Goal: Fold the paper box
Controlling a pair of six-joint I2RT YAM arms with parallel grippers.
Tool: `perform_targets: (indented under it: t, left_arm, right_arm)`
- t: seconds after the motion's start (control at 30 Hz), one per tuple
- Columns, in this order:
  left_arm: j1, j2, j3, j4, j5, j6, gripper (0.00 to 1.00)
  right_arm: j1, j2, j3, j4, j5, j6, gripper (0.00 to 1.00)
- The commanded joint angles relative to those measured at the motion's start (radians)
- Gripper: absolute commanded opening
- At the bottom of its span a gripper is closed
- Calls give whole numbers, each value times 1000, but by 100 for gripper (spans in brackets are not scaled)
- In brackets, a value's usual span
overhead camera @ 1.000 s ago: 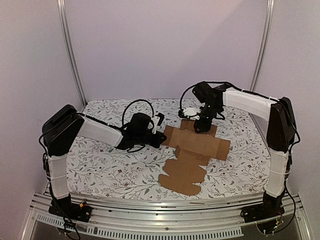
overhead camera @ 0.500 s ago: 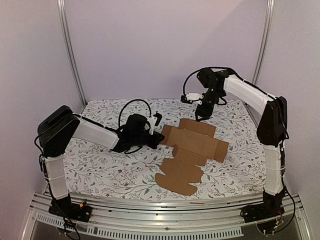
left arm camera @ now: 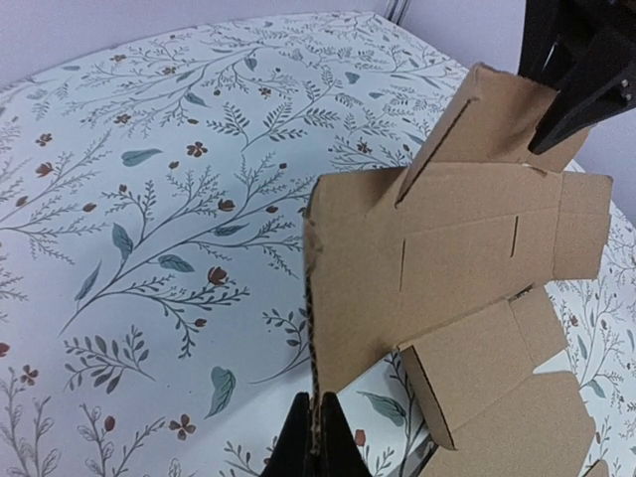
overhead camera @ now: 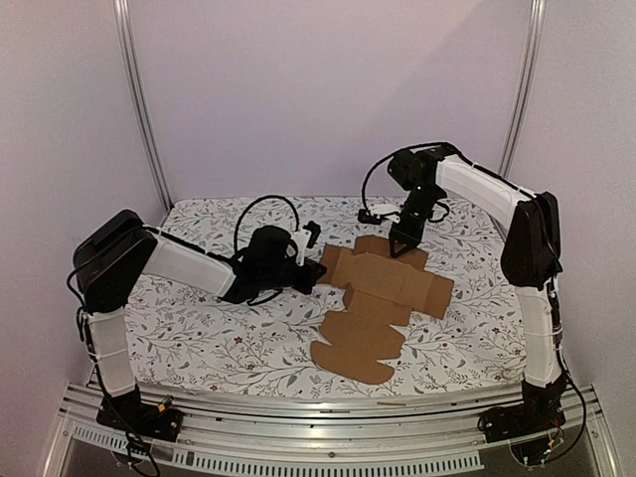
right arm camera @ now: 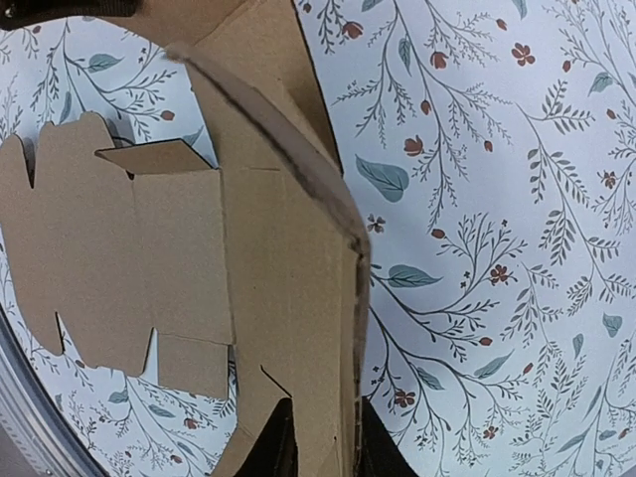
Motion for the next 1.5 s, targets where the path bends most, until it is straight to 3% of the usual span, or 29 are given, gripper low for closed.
perform_targets:
  t: [0.0,0.03,0.23,0.4,0.63,0.8,0.93,1.47]
  left_arm:
    - [-3,-13,-20,39,-5,9,0]
    - [-3,-15,-23,41,-6,7,0]
    - [-9,-98,-107,101,-46,7,36]
    - [-9,-269,-271,143,-64,-5,46]
    - [-1,-446,-440,107,-155,-26,51]
    - [15,-462,-487,94,-200,-45,53]
    - [44,-427,-514,153,-208,-66,55]
    - [103,-185,-404,290,42,-80,58]
  right_arm:
    - [-11,0,24,5,12,25,7]
    - [-10,-1,22,14,18,25,1]
    - [-5,-45,-25,156,137,49,0]
    - [58,-184,-180,386,338,-31,0]
    - [203,-333,-513,864,569,-276,0]
    - [267,-338,-734,1207,682,-540,0]
    - [307,-344,-834,1419,725,-602,0]
    - [460,-510,-1175,1628,898,-470,0]
